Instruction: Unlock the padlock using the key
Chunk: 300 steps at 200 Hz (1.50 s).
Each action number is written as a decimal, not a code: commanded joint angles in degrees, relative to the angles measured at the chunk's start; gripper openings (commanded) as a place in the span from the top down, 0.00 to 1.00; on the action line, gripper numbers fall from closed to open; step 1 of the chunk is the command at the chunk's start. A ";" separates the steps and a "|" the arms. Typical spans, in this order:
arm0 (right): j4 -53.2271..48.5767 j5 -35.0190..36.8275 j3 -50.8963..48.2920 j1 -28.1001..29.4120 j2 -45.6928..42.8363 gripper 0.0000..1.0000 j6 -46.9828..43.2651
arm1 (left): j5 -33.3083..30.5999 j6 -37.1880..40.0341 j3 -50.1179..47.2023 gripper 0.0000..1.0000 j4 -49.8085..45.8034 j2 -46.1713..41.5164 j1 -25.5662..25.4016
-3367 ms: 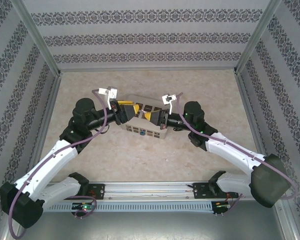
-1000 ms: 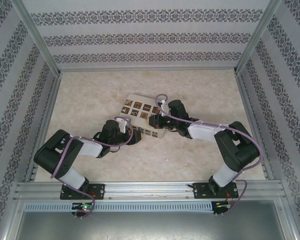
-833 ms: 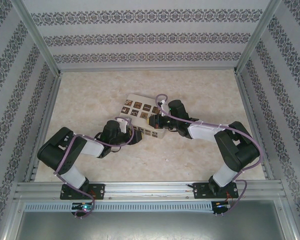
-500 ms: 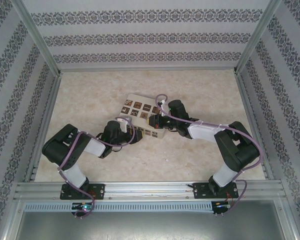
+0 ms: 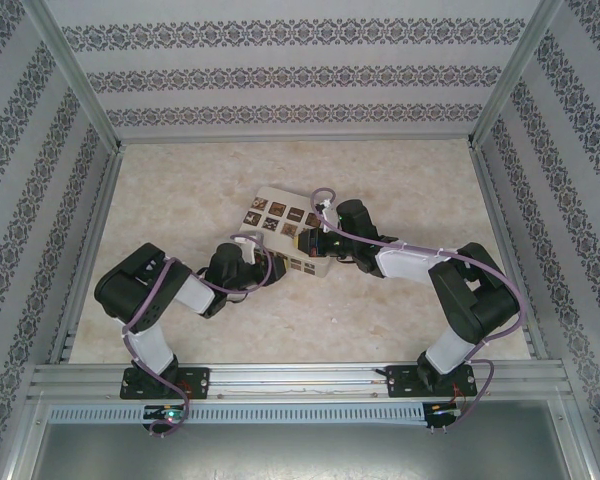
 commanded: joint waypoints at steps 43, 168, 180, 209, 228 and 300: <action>-6.76 0.93 -0.98 0.60 1.94 1.00 -1.14 | -1.61 0.92 2.13 0.54 -3.22 -1.42 -3.69; -8.08 0.62 -0.54 0.35 1.85 1.00 -1.70 | -8.79 -2.15 4.45 0.54 -9.66 -3.12 -5.02; -8.21 0.62 -0.54 0.32 1.90 1.00 -1.77 | -9.12 -2.63 4.74 0.54 -10.12 -3.13 -4.96; -8.58 0.52 -0.37 0.35 1.94 1.00 -2.03 | -10.01 -3.87 5.40 0.54 -10.86 -3.04 -4.94; -8.77 0.48 -0.28 0.35 2.03 1.00 -2.12 | -10.28 -4.38 5.84 0.56 -11.14 -2.86 -4.96; -9.22 0.39 -0.39 0.30 1.69 1.00 -2.37 | -10.21 -4.32 6.78 0.68 -10.60 -1.67 -4.94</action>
